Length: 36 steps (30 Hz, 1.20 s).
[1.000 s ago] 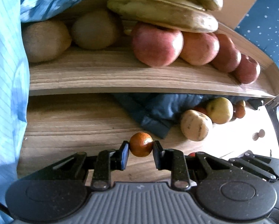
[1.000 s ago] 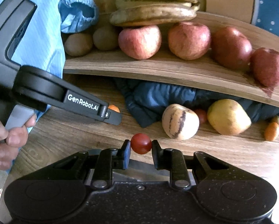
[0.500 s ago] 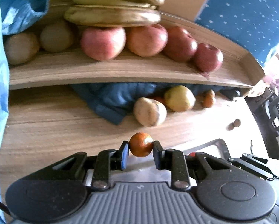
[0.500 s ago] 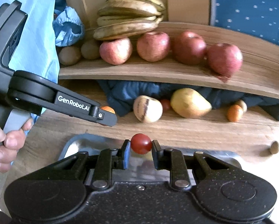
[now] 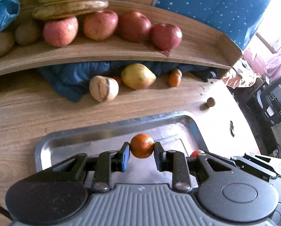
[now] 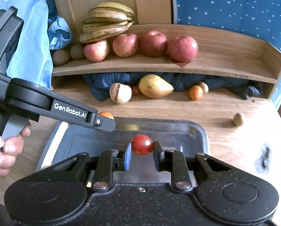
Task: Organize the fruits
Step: 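Carry the orange with the left tool while the right tool carries the tomato over the tray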
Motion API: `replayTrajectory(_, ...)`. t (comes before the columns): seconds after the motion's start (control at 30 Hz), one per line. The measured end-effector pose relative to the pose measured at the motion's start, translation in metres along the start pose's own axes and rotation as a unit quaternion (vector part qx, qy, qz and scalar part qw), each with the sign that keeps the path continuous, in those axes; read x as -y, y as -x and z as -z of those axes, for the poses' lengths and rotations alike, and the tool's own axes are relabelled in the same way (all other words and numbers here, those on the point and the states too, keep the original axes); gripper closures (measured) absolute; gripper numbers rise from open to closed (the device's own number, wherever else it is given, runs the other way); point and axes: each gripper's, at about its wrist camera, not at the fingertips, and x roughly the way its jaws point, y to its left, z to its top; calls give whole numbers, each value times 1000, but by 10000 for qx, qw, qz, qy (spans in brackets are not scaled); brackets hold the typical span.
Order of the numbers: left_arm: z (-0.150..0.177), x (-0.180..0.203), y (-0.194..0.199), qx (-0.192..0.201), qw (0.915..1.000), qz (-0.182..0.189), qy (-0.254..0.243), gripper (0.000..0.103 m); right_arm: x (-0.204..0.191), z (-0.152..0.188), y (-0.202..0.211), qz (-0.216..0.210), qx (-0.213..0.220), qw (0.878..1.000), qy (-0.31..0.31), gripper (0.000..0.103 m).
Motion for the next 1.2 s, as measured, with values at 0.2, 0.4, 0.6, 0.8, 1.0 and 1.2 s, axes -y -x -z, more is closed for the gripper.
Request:
replayTrajectory(0.2,17,6,4,-42,9999,-94,33,73,4,21,15,-21,-51,10000,18,77)
replayTrajectory(0.4,29,7,6,-110,9997,-216,30,73,4,37,21,-121,-146,9998,6,77)
replayTrajectory(0.6,38,2,7,-205,9990,-375,144,73,1,48,19,-223,-327,9991,128,77)
replayTrajectory(0.8,45,-3,1,-373,9978,-486,264,73,-3,55,15,-352,-528,9976,273,77)
replayTrajectory(1.0,45,-2,-2,-438,9971,-563,250,73,-7,60,12,-437,-657,9962,380,77)
replayTrajectory(1.2,46,-3,-3,-568,9961,-630,246,73,-6,62,9,-481,-745,9953,384,77)
